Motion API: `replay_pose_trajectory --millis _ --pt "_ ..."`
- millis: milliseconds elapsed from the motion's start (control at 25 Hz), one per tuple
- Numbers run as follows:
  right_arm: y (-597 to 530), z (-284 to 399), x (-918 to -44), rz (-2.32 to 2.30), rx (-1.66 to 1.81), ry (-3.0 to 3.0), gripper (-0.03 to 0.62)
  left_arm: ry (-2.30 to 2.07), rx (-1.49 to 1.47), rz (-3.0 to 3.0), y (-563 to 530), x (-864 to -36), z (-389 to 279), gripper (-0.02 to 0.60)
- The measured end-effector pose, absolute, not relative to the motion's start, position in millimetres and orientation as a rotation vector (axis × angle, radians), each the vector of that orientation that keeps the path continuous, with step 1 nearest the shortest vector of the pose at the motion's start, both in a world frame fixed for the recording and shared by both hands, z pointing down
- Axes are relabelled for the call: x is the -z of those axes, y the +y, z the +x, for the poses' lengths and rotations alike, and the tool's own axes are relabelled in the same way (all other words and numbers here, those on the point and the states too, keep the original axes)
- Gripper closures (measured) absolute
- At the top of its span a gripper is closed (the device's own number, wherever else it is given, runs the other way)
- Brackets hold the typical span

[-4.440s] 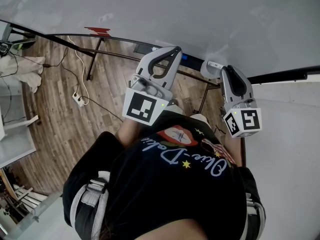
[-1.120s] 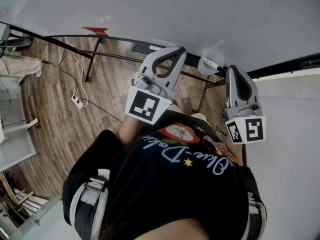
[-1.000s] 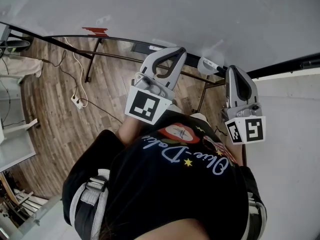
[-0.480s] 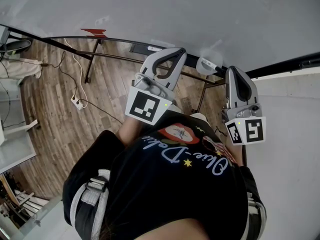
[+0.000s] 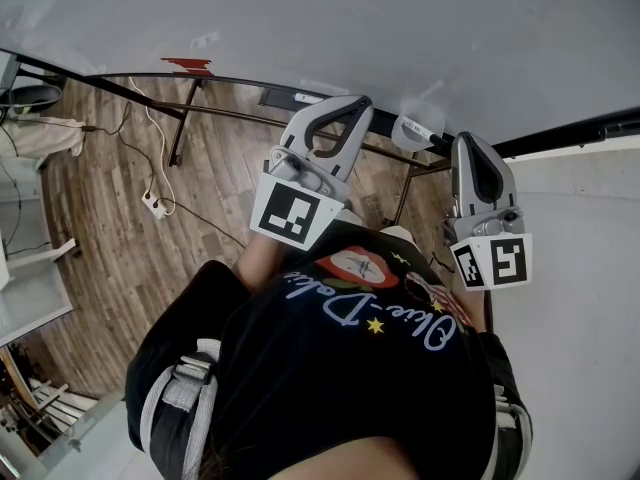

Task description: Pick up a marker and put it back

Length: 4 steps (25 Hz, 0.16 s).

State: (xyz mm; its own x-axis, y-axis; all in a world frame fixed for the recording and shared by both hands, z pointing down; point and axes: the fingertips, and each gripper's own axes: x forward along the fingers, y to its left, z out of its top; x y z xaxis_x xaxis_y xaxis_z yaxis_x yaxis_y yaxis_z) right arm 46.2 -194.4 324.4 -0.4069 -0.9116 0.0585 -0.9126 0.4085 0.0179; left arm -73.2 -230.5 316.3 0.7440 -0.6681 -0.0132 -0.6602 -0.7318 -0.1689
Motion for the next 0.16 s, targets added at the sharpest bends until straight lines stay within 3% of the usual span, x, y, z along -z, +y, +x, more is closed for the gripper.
replay_pose_trajectory --millis 160 --pt "-195.9 47.6 -325.7 1.675 -0.028 -2.588 0.594 1.068 0.065 -2.783 -232.1 -317.4 -70.8 0.578"
